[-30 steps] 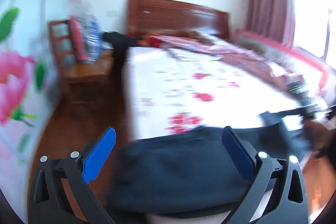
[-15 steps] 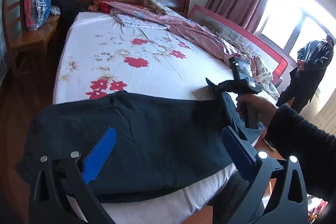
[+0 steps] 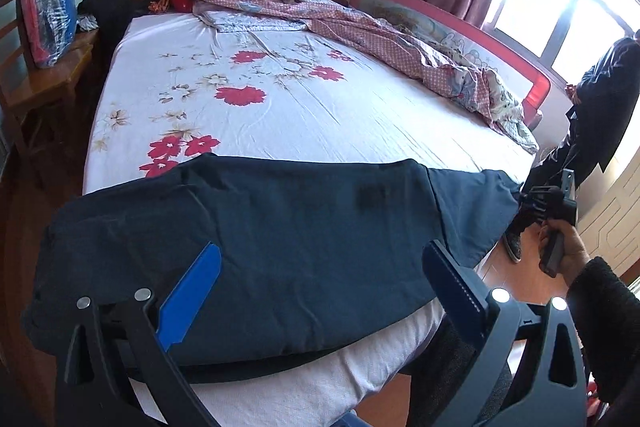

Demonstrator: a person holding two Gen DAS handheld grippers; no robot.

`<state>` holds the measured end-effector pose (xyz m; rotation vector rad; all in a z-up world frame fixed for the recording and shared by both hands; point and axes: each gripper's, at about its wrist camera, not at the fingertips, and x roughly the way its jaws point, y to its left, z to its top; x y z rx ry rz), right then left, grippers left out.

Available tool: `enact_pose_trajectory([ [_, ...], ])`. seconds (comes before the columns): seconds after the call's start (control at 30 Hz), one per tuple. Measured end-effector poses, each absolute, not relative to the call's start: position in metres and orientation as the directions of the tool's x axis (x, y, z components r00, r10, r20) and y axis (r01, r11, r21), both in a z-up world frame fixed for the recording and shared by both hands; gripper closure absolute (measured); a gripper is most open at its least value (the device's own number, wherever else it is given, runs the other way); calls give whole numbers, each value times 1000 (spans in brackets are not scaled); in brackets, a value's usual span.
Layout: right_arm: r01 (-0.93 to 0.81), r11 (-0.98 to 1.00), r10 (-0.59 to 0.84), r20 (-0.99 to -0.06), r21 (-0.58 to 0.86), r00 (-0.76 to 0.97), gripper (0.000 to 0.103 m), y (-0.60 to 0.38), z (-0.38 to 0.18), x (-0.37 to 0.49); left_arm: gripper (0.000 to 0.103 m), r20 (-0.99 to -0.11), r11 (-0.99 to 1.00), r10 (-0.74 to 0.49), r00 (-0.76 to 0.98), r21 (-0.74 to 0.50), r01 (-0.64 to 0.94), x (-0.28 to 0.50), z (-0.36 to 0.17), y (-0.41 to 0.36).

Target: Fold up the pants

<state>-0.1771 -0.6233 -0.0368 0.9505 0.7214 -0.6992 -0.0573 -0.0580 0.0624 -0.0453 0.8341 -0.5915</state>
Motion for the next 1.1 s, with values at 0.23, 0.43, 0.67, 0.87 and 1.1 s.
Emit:
enact_pose_trajectory([
  [0.23, 749, 295, -228, -717, 594, 658, 98, -619, -39, -201, 2, -715, 837, -476, 512, -190, 513, -64, 68, -81],
  [0.43, 741, 242, -174, -723, 627, 669, 81, -631, -66, -209, 2, -728, 858, -460, 509, -215, 467, -57, 63, -73],
  [0.67, 731, 229, -279, -676, 643, 682, 63, -595, -32, -239, 2, -708, 881, -402, 580, -127, 456, -70, 53, -41],
  [0.87, 572, 535, -93, -629, 622, 771, 63, -507, 12, -185, 2, -739, 881, -418, 528, -190, 432, -57, 21, -22],
  [1.1, 441, 594, 116, -614, 673, 781, 63, -428, 15, -121, 2, -633, 861, -445, 633, -110, 496, -19, 37, -36],
])
